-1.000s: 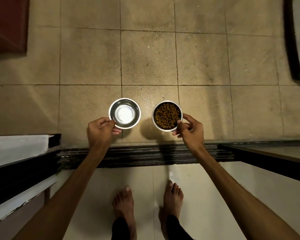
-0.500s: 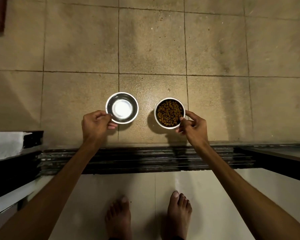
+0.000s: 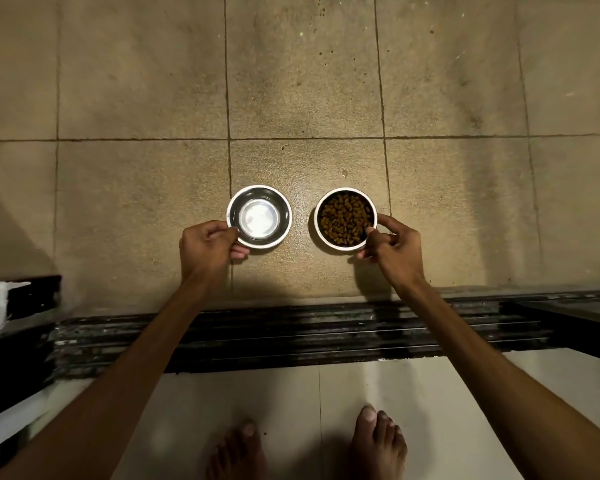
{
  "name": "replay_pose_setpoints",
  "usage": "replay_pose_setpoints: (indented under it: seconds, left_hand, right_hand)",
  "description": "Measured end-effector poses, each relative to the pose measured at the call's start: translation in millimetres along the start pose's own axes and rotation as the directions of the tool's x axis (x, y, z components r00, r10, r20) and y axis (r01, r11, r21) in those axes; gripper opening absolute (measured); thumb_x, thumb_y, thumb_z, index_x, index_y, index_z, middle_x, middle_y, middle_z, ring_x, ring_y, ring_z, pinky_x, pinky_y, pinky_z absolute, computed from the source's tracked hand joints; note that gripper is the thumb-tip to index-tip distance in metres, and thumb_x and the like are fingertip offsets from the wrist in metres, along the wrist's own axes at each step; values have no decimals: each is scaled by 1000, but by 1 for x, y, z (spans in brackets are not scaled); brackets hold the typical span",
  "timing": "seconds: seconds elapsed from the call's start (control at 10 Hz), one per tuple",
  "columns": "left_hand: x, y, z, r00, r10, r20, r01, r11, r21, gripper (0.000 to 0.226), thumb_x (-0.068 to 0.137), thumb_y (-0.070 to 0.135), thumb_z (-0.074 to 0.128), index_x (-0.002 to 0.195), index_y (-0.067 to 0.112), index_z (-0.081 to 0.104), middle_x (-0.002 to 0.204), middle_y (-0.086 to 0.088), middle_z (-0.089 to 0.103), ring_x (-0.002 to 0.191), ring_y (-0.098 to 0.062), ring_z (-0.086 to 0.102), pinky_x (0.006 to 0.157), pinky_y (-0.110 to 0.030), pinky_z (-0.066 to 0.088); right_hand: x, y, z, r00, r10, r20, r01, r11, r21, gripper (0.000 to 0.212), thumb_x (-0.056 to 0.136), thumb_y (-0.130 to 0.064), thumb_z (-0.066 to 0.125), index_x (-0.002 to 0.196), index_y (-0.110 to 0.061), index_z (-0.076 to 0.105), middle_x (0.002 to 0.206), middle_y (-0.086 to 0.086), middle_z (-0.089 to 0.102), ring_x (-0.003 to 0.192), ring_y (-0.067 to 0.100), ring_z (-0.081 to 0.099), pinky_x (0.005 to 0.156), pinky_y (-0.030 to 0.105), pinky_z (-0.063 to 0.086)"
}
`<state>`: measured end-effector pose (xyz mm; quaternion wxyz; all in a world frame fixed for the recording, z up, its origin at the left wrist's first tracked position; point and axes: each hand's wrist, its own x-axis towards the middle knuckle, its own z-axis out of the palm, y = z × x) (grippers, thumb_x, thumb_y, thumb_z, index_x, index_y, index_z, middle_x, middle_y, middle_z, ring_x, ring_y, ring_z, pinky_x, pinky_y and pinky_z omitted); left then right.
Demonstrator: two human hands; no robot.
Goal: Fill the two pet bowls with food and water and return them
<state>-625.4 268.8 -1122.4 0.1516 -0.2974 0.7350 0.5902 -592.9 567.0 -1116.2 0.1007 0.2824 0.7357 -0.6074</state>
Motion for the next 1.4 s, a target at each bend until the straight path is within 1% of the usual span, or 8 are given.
replay_pose_setpoints:
  seconds: [0.3, 0.7, 0.9, 1.0, 1.1, 1.2, 1.3, 1.4]
  left_hand:
    - [9, -10, 12, 999, -35, 0, 35, 998, -52, 15, 98, 0, 62, 101, -14, 66, 62, -14, 68, 55, -23, 71, 51, -24, 56]
    - [13, -13, 11, 999, -19, 30, 20, 999, -42, 19, 100, 1, 60, 108, -15, 65, 72, -21, 69, 58, -23, 71, 54, -23, 58]
    - [14, -13, 10, 999, -26, 38, 26, 1000, -10, 17, 100, 3, 61, 108, -11, 66, 71, -20, 70, 66, -34, 72, 58, -28, 58]
    - [14, -11, 7, 997, -16, 73, 13, 999, 47, 12, 101, 8, 64, 97, -2, 70, 75, -23, 72, 66, -32, 73, 60, -31, 59]
    - [11, -7, 3, 995, -23, 96, 16, 997, 72, 9, 100, 13, 66, 94, 7, 69, 80, -25, 73, 63, -29, 68, 59, -33, 55]
    - [5, -3, -2, 996, -38, 76, 31, 996, 89, 16, 99, 18, 68, 107, 4, 67, 79, -16, 73, 60, -26, 62, 59, -35, 50]
    - [-6, 6, -8, 998, 7, 67, -20, 981, 191, 21, 95, 29, 69, 105, 10, 69, 77, -8, 75, 64, -28, 67, 69, -43, 57]
    - [-23, 22, -13, 993, 103, 61, -119, 903, 413, 44, 82, 50, 54, 106, 19, 73, 78, -2, 75, 79, -25, 72, 80, -39, 59]
  right_hand:
    - [7, 7, 0, 1000, -12, 4, 12, 999, 32, 25, 104, -4, 58, 124, -18, 67, 62, 6, 73, 50, 17, 68, 57, 30, 62]
    - [16, 17, 3, 1000, -3, 3, 3, 1000, -31, 26, 105, -7, 59, 129, -7, 68, 66, 5, 75, 51, 23, 69, 60, 39, 64]
    - [17, 16, 2, 1000, -9, -14, 7, 996, -85, 21, 104, -10, 61, 123, -10, 70, 60, 6, 72, 46, 19, 67, 54, 30, 58]
    - [17, 15, 0, 999, -7, -45, 1, 993, -121, 21, 102, -16, 65, 122, -12, 71, 66, 8, 75, 52, 22, 71, 55, 32, 59]
    - [14, 9, -1, 994, -10, -108, -14, 977, -215, 24, 99, -28, 70, 121, -18, 73, 83, 4, 80, 69, 21, 77, 69, 44, 65]
    - [6, 0, -3, 991, -29, -132, -6, 966, -258, 23, 101, -32, 66, 120, -20, 73, 87, 1, 80, 72, 19, 78, 73, 48, 65]
    - [-6, -14, -3, 980, -68, -186, -9, 922, -386, 26, 103, -32, 62, 121, -17, 74, 101, 6, 80, 86, 18, 76, 81, 41, 63]
    - [-15, -30, -5, 969, -76, -236, -35, 901, -433, 32, 105, -31, 60, 124, -11, 73, 113, 9, 78, 97, 19, 72, 85, 29, 54]
